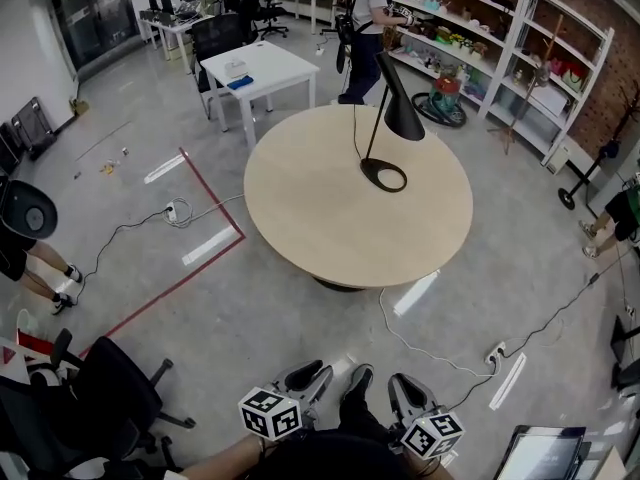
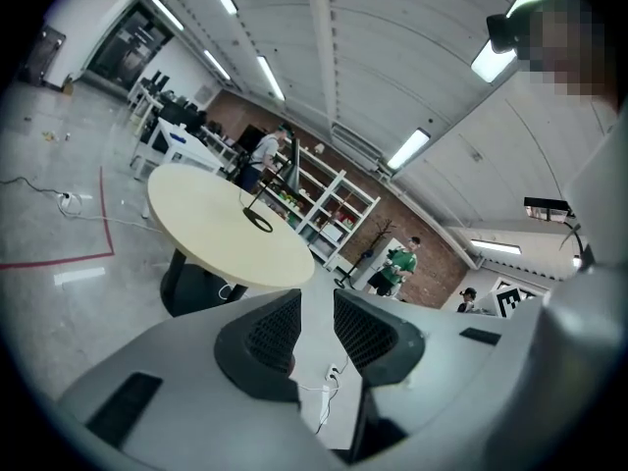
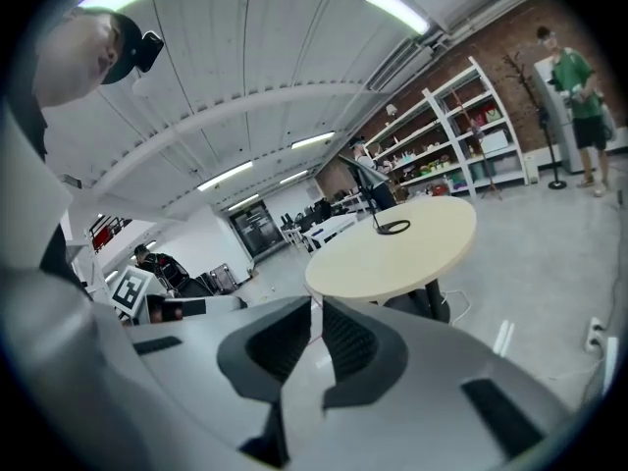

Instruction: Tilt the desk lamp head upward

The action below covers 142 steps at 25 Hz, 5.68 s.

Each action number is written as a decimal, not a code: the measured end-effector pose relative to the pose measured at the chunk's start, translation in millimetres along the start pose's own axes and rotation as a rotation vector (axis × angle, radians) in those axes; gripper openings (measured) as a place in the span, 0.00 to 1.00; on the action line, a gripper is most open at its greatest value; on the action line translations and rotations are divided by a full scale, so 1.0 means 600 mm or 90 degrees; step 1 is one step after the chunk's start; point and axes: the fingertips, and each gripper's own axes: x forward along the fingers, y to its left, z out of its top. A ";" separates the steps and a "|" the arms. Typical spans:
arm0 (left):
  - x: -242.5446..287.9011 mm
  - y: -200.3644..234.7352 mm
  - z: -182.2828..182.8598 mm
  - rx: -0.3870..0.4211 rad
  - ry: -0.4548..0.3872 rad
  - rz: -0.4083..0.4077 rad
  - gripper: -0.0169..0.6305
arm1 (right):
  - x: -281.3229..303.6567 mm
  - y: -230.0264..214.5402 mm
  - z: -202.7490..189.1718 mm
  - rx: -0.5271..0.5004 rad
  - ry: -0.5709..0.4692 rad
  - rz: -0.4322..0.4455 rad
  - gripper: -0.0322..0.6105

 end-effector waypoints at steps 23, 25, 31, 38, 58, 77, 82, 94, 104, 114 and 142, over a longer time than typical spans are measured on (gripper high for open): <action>0.302 0.030 0.184 0.044 -0.048 0.099 0.19 | 0.223 -0.248 0.227 0.042 -0.003 0.112 0.08; 0.312 0.038 0.199 0.043 -0.056 0.111 0.19 | 0.237 -0.258 0.237 0.047 0.001 0.117 0.08; 0.359 0.074 0.233 0.032 -0.052 0.111 0.19 | 0.288 -0.286 0.263 0.055 -0.001 0.109 0.08; 0.446 0.113 0.311 0.042 -0.030 0.055 0.20 | 0.362 -0.316 0.330 0.058 -0.025 0.067 0.08; 0.576 0.175 0.670 0.274 -0.190 -0.082 0.19 | 0.562 -0.351 0.514 0.068 -0.120 0.013 0.08; 0.738 0.053 1.008 0.619 -0.204 0.014 0.32 | 0.675 -0.449 0.604 0.262 -0.198 0.127 0.38; 0.775 0.083 1.012 0.640 -0.136 0.061 0.32 | 0.695 -0.467 0.599 0.306 -0.195 0.125 0.44; 0.800 0.101 1.011 0.578 -0.086 0.032 0.32 | 0.719 -0.499 0.629 0.405 -0.200 0.159 0.24; 0.800 0.125 1.016 0.507 -0.116 0.018 0.32 | 0.684 -0.514 0.658 0.337 -0.213 0.125 0.22; 0.801 0.153 1.021 0.395 -0.137 0.002 0.32 | 0.638 -0.498 0.719 0.277 -0.247 0.144 0.21; 0.816 0.235 0.996 0.045 -0.189 -0.082 0.32 | 0.541 -0.434 0.902 0.111 -0.303 0.143 0.18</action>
